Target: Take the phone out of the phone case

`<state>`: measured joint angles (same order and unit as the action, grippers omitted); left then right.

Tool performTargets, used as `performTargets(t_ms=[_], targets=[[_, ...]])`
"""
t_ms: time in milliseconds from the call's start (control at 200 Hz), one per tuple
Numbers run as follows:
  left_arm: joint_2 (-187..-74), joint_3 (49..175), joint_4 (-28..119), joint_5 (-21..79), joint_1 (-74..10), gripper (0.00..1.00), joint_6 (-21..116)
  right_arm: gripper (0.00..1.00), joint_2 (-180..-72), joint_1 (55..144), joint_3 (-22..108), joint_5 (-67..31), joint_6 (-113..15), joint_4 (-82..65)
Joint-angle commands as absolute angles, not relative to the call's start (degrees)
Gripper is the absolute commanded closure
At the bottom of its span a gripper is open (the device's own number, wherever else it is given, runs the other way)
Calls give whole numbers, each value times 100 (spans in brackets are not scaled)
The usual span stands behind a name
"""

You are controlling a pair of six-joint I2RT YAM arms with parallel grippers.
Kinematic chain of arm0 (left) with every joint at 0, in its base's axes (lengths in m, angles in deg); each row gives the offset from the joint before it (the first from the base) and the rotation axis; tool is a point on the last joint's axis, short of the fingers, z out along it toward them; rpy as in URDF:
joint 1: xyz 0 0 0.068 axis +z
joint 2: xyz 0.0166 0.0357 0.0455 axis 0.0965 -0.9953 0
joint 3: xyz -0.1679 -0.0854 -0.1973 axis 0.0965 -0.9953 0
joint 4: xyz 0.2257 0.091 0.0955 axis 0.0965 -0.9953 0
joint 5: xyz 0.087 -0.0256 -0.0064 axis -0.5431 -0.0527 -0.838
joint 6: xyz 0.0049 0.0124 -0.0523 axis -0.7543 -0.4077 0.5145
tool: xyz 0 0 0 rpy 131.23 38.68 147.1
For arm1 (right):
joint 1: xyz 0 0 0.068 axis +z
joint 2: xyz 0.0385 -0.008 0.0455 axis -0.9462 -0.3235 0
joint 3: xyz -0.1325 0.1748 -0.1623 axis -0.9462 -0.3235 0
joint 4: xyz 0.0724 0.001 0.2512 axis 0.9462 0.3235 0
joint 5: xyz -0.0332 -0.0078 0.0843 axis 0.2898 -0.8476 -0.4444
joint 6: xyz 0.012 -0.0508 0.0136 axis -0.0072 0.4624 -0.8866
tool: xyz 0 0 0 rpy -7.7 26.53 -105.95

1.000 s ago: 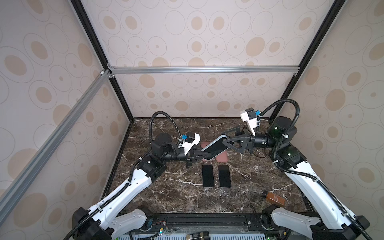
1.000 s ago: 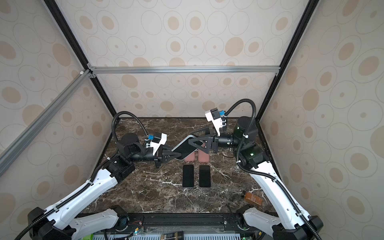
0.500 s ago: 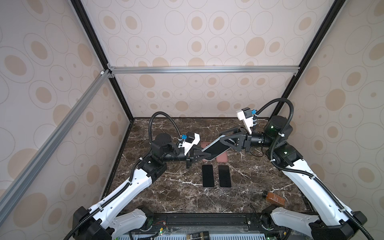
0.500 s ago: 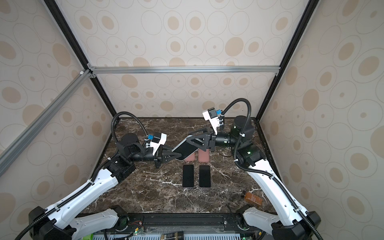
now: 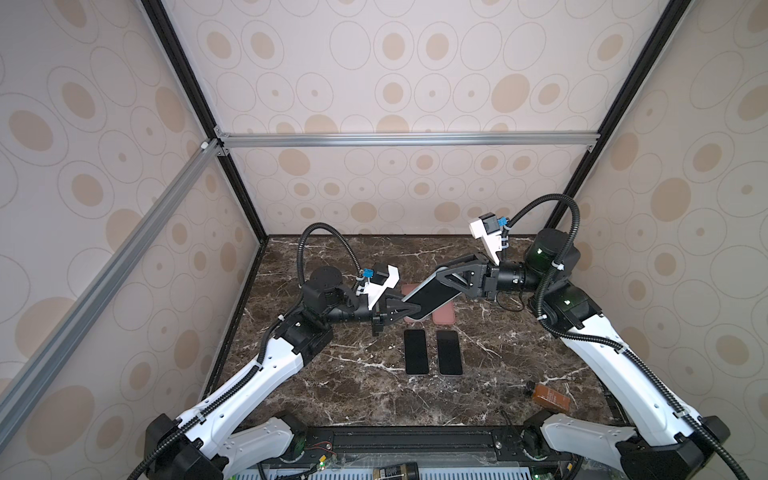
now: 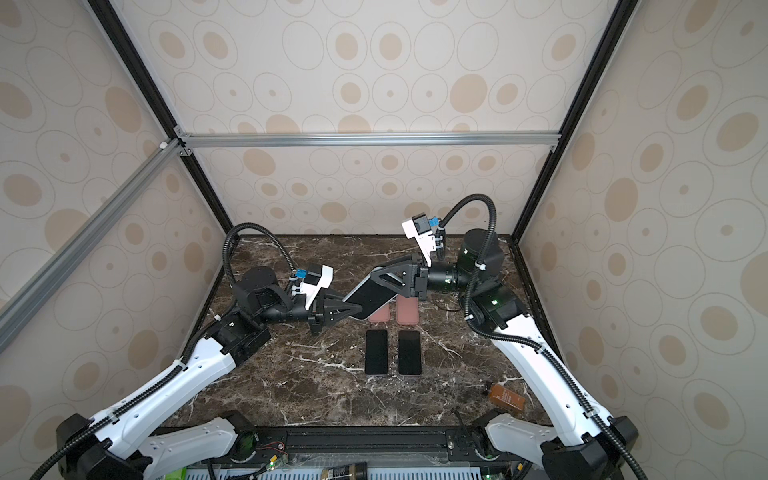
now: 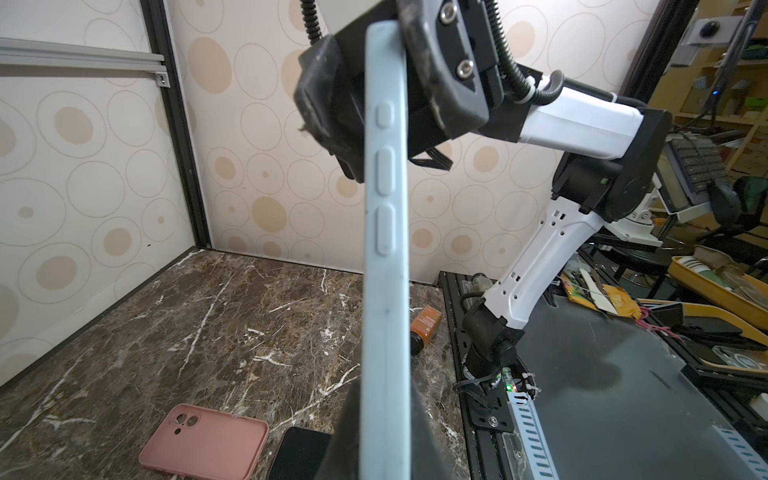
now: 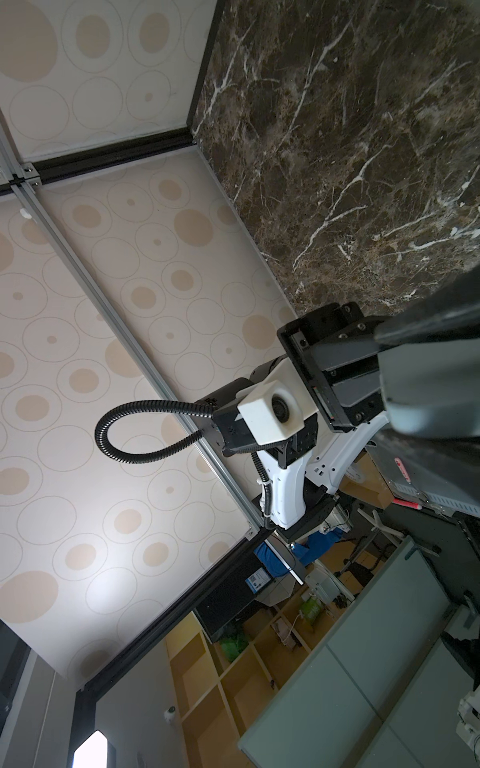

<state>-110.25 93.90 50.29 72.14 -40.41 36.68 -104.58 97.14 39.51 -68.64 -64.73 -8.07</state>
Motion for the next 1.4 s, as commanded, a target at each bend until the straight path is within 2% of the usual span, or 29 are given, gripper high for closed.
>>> performTargets(t_ms=[0, 465, 1395], targets=[[-10873, 9710, 5085, 6423, -4027, 100, 2754, 65, -10647, 9742, 4106, -6337, -7199, -225], [-10778, 10051, 4248, 4918, -4030, 100, 1783, 62, -10997, 9740, 4052, -6235, -8222, -505], [-10534, 9879, 3973, 4221, -4032, 100, 1337, 43, -11022, 9672, 4175, -6151, -8671, -927]])
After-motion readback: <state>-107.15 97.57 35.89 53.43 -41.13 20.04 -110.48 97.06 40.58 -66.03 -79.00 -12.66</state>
